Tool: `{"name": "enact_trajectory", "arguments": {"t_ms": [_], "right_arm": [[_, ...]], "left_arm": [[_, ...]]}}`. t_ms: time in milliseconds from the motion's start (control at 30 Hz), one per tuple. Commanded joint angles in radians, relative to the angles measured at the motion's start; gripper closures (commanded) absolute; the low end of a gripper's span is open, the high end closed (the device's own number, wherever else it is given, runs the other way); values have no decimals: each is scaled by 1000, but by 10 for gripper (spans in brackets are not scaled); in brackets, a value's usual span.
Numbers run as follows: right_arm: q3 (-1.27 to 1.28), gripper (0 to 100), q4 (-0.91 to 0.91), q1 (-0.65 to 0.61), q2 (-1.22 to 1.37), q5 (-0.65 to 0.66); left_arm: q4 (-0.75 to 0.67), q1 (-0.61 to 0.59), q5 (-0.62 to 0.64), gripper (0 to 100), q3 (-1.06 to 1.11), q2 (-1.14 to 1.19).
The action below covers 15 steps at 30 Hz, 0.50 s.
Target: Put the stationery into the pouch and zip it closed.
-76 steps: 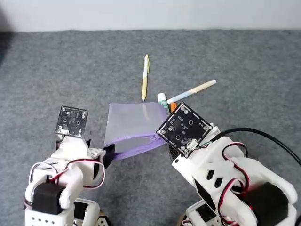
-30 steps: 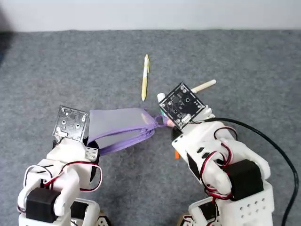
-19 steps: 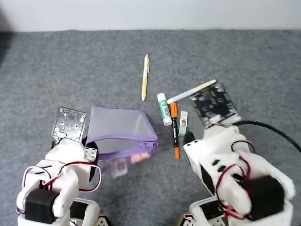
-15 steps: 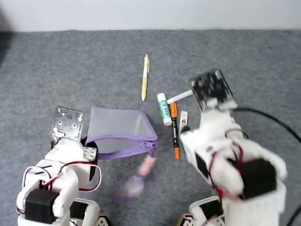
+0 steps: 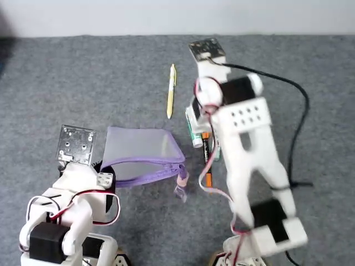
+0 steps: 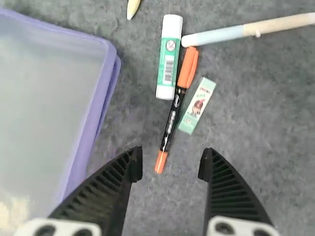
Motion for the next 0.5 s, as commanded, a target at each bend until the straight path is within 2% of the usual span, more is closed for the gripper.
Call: {"name": "enact_trajectory", "arguments": {"t_ms": [0, 467], "right_arm": [[-170, 801, 22, 4, 142, -11], [-629, 801, 22, -38, 734, -15]], "left_arm": [[-15, -5, 32, 985, -18, 2], [-15, -5, 32, 985, -21, 2]]}}
